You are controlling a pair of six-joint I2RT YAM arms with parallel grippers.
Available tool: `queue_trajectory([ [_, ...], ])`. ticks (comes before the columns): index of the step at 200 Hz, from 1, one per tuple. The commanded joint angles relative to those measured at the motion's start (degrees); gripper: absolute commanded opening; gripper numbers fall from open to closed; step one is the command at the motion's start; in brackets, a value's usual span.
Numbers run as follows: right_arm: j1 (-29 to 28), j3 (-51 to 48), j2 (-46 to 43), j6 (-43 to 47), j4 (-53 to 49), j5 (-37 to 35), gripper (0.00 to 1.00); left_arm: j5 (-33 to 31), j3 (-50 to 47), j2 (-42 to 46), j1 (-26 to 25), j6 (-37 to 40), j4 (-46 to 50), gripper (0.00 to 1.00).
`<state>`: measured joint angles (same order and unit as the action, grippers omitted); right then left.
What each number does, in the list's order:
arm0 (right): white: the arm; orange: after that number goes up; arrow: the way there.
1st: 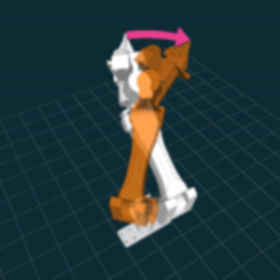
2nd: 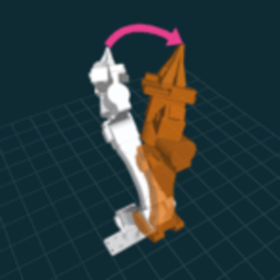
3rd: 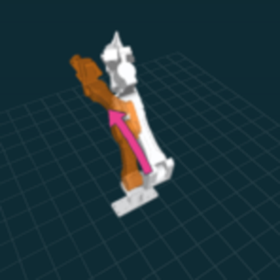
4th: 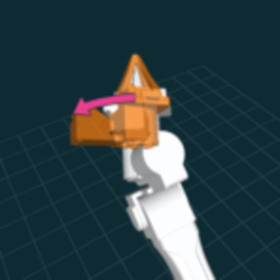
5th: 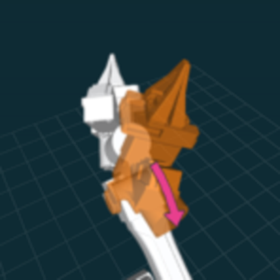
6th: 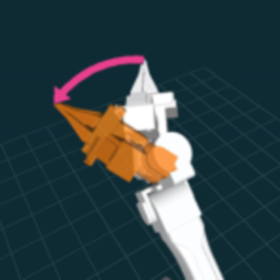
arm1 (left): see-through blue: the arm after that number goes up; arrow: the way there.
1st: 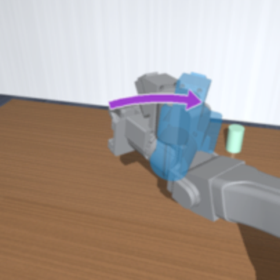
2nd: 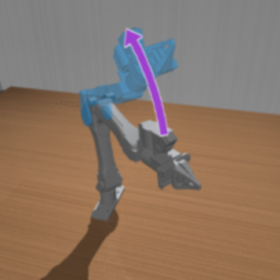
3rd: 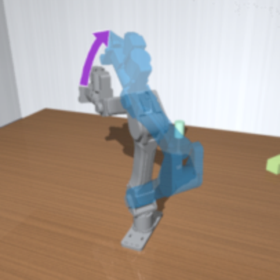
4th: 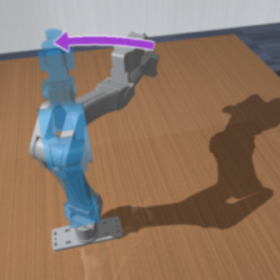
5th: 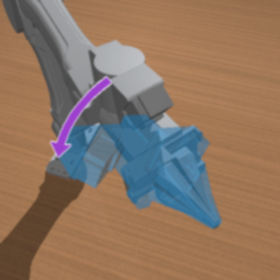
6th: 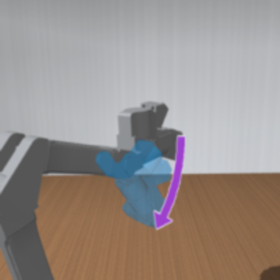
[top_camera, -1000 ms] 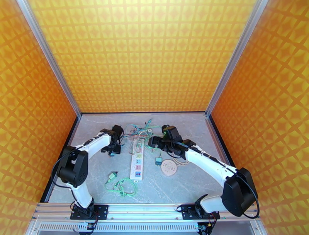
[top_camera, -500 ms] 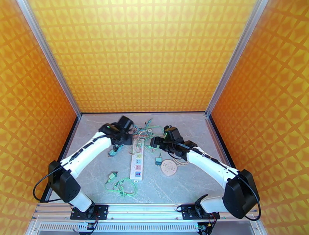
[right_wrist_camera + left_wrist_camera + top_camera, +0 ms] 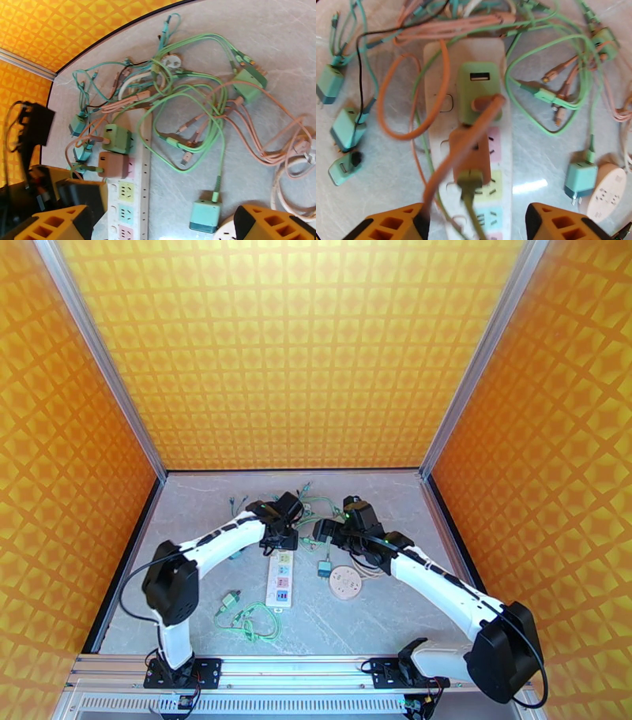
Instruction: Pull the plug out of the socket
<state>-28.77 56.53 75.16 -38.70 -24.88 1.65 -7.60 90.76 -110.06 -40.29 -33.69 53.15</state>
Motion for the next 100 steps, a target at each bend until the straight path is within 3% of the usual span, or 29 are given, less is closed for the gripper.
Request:
queue_trajectory([
  [1,0.21,-0.96,-1.81,0.2,-1.3,-1.68,0.99,0.98,0.91,-1.16,1.13,-1.21,-1.49,0.62],
  [57,0.2,-1.25,-1.07,-0.24,0.03,-0.16,0.98,0.98,0.82,-3.52,2.14,0.62,-3.9,0.51],
  [100,0.17,-1.39,1.01,-0.77,3.82,4.62,0.88,1.09,-0.4,-4.48,2.15,1.25,-5.64,0.46],
])
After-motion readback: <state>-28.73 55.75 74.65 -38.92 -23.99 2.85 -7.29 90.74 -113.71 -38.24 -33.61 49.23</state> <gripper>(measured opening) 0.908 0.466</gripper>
